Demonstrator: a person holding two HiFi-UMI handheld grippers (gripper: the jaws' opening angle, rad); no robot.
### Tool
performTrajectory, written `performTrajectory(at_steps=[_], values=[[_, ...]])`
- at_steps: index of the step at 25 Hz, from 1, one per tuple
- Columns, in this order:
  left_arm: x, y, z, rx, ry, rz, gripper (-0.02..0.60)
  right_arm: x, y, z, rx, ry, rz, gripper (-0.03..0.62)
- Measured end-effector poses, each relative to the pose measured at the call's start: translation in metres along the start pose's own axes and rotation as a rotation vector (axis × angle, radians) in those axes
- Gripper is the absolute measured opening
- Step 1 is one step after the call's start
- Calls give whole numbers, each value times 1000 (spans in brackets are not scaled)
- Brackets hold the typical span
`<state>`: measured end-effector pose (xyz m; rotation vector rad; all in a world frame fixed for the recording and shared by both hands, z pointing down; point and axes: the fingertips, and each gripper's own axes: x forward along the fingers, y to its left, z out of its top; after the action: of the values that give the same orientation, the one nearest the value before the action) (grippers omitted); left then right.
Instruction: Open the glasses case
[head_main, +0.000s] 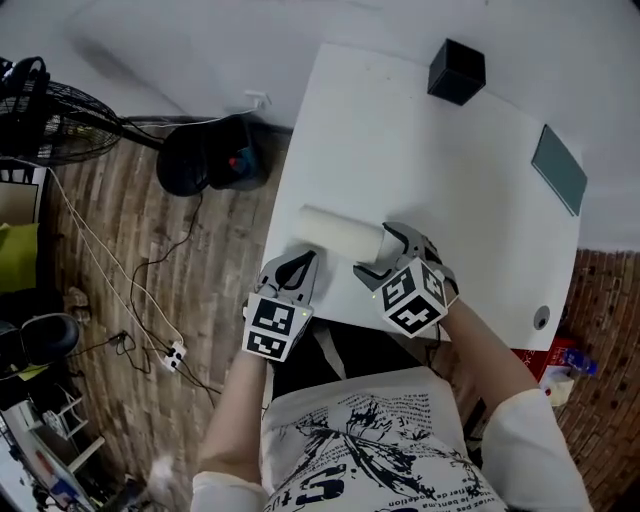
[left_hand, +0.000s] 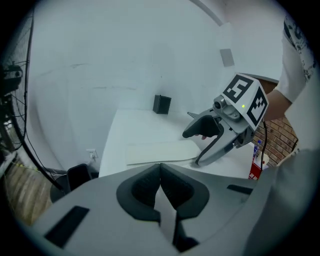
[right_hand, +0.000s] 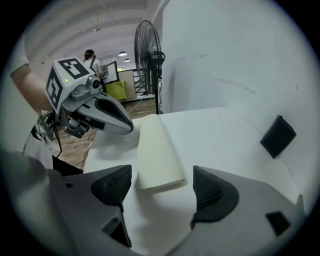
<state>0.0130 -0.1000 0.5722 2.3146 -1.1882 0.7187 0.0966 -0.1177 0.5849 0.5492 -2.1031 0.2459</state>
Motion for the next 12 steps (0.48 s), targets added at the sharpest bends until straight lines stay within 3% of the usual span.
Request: performTrajectory(at_steps=[7,12], values=[[14,9,-10,-54,48,19,13,11,6,0,-104,54,1,318],[13,5,-7,-98,37,-12,13,9,8,2,-115,56,-8,316]])
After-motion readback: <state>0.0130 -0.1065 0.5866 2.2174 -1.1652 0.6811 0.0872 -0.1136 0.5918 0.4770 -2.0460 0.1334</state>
